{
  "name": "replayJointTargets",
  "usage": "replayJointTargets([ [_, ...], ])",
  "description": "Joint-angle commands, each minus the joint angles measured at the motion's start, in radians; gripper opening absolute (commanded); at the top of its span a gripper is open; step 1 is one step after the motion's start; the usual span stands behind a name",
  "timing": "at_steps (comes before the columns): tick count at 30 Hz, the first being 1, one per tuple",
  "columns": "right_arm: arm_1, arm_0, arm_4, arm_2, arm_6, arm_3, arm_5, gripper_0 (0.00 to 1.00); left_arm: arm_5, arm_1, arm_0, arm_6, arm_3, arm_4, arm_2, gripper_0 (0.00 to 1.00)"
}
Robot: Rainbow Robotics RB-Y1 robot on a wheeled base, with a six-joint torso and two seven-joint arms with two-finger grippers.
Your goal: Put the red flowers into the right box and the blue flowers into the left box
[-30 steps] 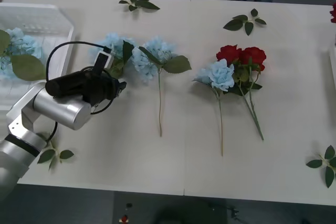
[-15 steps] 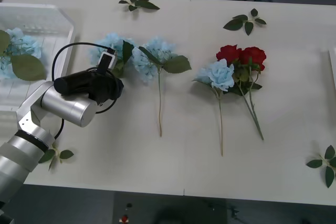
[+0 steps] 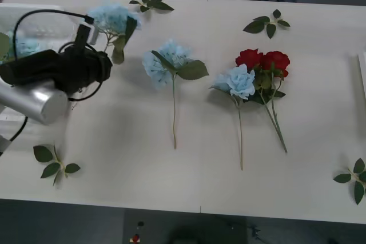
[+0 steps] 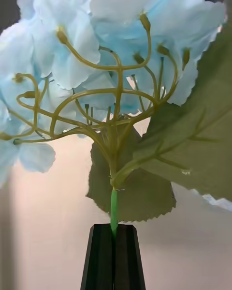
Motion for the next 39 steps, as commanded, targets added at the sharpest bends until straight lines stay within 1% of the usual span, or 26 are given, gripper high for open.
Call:
replayJointTargets([
  [1, -0.016, -0.03, -0.041, -0.019, -0.008, -0.029, 0.004, 1.0, -0.009, 0.084, 0.044, -0.024, -0.078, 0.065, 0.13, 0.0],
  [6, -0.029, -0.028, -0.245, -0.024, -0.018, -0.135, 0.148, 1.0, -0.009, 0.187, 0.112, -0.036, -0.106, 0.159, 0.265, 0.0],
  [9, -0.03, -0.019, -0.441, -0.043, -0.081, -0.217, 0.26, 1.0, 0.023, 0.242, 0.163, -0.046, -0.099, 0.211, 0.357, 0.0],
  [12, -0.027, 0.013, -0.566, -0.08, -0.16, -0.293, 0.303, 1.0, 0.083, 0.262, 0.205, -0.058, -0.099, 0.25, 0.437, 0.0],
  [15, -0.013, 0.062, -0.67, -0.119, -0.252, -0.383, 0.306, 1.0, 0.139, 0.265, 0.253, -0.072, -0.099, 0.292, 0.535, 0.0],
  [18, 0.02, 0.105, -0.702, -0.154, -0.318, -0.448, 0.3, 1.0, 0.173, 0.265, 0.281, -0.13, -0.099, 0.332, 0.598, 0.0],
  [19, 0.037, 0.116, -0.696, -0.165, -0.336, -0.466, 0.295, 1.0, 0.187, 0.263, 0.282, -0.15, -0.098, 0.338, 0.609, 0.04],
  [20, 0.059, 0.13, -0.687, -0.174, -0.362, -0.486, 0.294, 1.0, 0.198, 0.265, 0.282, -0.168, -0.092, 0.342, 0.615, 0.39],
  [21, 0.069, 0.136, -0.684, -0.178, -0.373, -0.492, 0.294, 1.0, 0.196, 0.265, 0.282, -0.174, -0.087, 0.345, 0.616, 0.52],
  [22, 0.089, 0.141, -0.676, -0.18, -0.388, -0.501, 0.291, 1.0, 0.196, 0.265, 0.281, -0.179, -0.083, 0.348, 0.616, 0.67],
  [23, 0.108, 0.145, -0.67, -0.18, -0.394, -0.507, 0.291, 1.0, 0.196, 0.263, 0.281, -0.181, -0.078, 0.351, 0.615, 0.73],
  [28, 0.174, 0.145, -0.642, -0.18, -0.39, -0.509, 0.291, 1.0, 0.198, 0.263, 0.279, -0.185, -0.076, 0.358, 0.606, 0.83],
  [29, 0.209, 0.147, -0.605, -0.178, -0.391, -0.507, 0.295, 1.0, 0.198, 0.263, 0.27, -0.187, -0.076, 0.366, 0.595, 0.89],
  [30, 0.22, 0.145, -0.592, -0.178, -0.39, -0.509, 0.298, 1.0, 0.198, 0.263, 0.265, -0.19, -0.076, 0.369, 0.587, 0.92],
  [32, 0.27, 0.147, -0.529, -0.18, -0.396, -0.507, 0.297, 1.0, 0.236, 0.263, 0.238, -0.202, -0.081, 0.411, 0.552, 1.0],
  [35, 0.313, 0.145, -0.47, -0.18, -0.403, -0.507, 0.295, 1.0, 0.317, 0.256, 0.19, -0.276, -0.098, 0.492, 0.506, 1.0],
  [39, 0.353, 0.145, -0.426, -0.18, -0.411, -0.509, 0.286, 1.0, 0.408, 0.21, 0.107, -0.339, -0.116, 0.569, 0.451, 1.0],
])
